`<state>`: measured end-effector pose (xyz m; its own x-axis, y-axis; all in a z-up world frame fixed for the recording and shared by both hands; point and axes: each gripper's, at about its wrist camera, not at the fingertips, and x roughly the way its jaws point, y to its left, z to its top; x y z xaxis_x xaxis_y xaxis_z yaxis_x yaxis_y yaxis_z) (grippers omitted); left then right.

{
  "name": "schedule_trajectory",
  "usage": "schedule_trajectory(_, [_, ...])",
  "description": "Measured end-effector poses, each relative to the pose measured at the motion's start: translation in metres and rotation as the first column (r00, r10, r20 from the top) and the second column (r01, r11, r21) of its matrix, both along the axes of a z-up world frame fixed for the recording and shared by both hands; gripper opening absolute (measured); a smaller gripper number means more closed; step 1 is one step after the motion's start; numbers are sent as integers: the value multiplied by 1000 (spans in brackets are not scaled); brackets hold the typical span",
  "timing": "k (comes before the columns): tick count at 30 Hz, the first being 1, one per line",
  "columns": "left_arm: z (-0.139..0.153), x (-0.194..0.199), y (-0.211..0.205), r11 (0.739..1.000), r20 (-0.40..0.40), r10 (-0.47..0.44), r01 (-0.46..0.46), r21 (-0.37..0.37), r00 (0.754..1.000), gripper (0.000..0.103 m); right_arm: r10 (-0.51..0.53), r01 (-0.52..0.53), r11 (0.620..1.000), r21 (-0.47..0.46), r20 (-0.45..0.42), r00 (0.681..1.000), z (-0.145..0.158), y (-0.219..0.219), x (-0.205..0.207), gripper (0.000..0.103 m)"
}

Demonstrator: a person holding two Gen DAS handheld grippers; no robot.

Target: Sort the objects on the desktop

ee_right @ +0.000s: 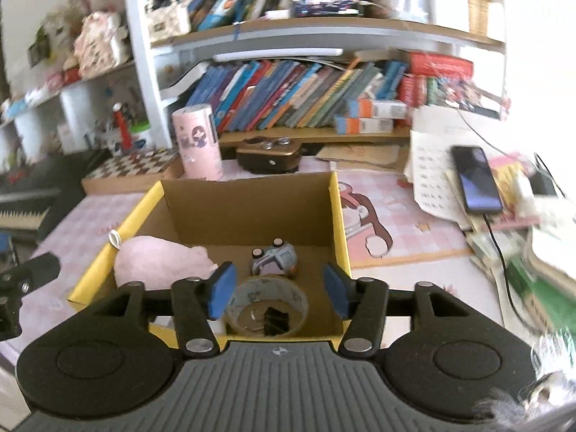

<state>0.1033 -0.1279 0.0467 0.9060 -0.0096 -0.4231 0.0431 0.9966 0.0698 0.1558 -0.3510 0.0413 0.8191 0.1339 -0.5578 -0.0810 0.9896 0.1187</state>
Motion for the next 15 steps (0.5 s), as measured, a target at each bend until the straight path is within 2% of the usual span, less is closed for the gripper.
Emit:
schedule_trajectory(4, [-2, -14, 19, 1000, -10, 24, -24, -14, 1000, 100, -30, 30, 999, 29, -11, 1000, -3, 11, -20, 54])
schedule_trajectory(15, [-7, -62, 57, 1000, -34, 24, -24, -16, 999, 100, -30, 31, 999, 18, -35, 999, -10, 55, -74, 55])
